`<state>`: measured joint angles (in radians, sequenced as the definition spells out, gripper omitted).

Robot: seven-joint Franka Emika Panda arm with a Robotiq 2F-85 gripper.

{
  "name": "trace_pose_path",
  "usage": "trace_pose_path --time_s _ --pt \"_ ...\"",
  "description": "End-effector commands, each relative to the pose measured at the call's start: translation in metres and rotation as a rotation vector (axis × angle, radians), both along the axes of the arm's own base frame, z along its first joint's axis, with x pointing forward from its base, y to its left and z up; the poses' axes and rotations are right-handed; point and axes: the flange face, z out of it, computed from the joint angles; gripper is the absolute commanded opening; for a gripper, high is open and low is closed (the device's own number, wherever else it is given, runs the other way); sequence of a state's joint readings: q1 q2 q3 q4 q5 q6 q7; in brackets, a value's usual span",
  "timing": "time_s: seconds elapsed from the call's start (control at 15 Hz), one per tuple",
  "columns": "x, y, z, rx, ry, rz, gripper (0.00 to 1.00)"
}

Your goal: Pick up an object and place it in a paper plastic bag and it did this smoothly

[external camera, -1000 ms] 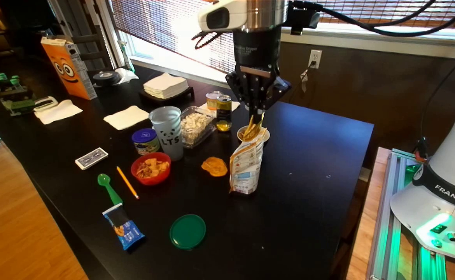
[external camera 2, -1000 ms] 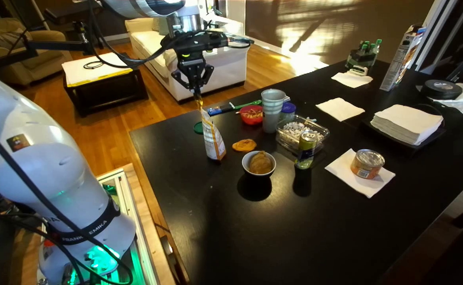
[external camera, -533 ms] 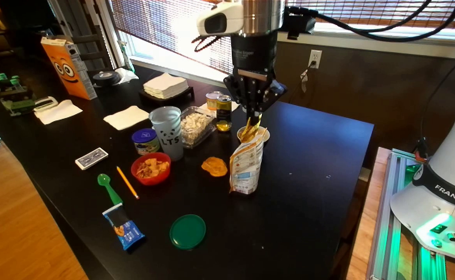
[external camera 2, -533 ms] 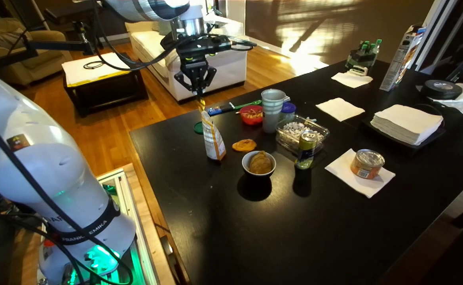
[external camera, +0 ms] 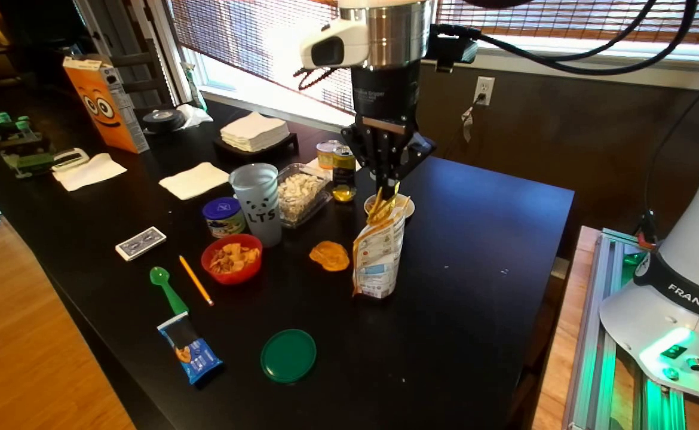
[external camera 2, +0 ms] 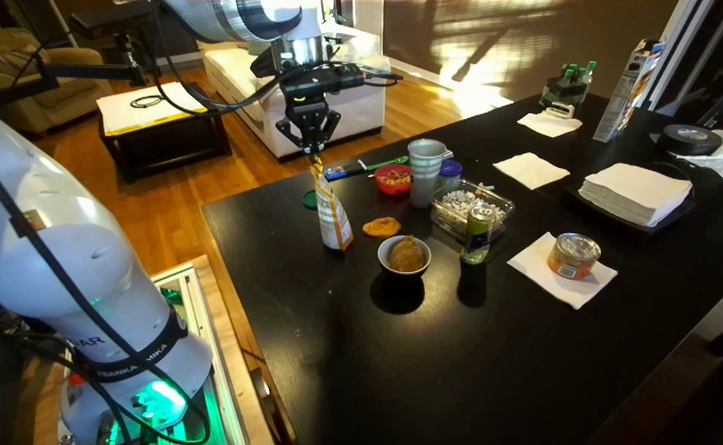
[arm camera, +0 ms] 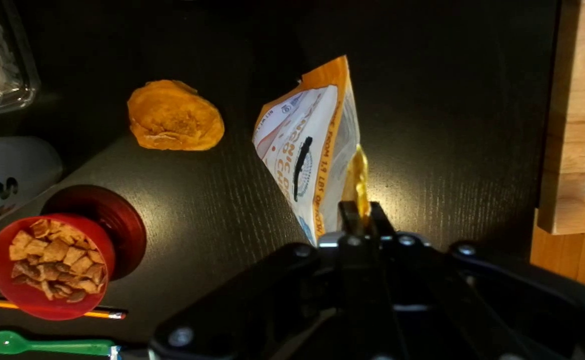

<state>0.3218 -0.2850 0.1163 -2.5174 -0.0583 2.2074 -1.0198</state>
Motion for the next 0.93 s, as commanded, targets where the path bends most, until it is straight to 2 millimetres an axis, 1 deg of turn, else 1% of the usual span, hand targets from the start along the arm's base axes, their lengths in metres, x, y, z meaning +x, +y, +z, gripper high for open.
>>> trace_pose_path --time_s 0.0,0.13,0.2,0.27,0.33,0.53,0.8,0.87 --pt "0.006 -0.0015 -0.0042 0.015 -0.004 -0.009 0.01" --pt "0.0075 -0.0022 -0.0062 0.016 -0.003 -0.013 0.01" --pt "0.0083 -0.0024 -0.0071 0.015 -0.003 -0.016 0.11" --pt "0.0089 -0.0027 -0.0079 0.014 -0.001 -0.019 0.32" --pt "0.0094 -0.0031 -0.0086 0.013 0.0 -0.022 0.37" --pt "0.0104 -0.0044 -0.0098 0.011 0.003 -0.027 0.59" --pt "0.0111 -0.0053 -0.0102 0.009 0.006 -0.034 0.85" --pt "0.0112 -0.0056 -0.0098 0.009 0.006 -0.035 0.94"
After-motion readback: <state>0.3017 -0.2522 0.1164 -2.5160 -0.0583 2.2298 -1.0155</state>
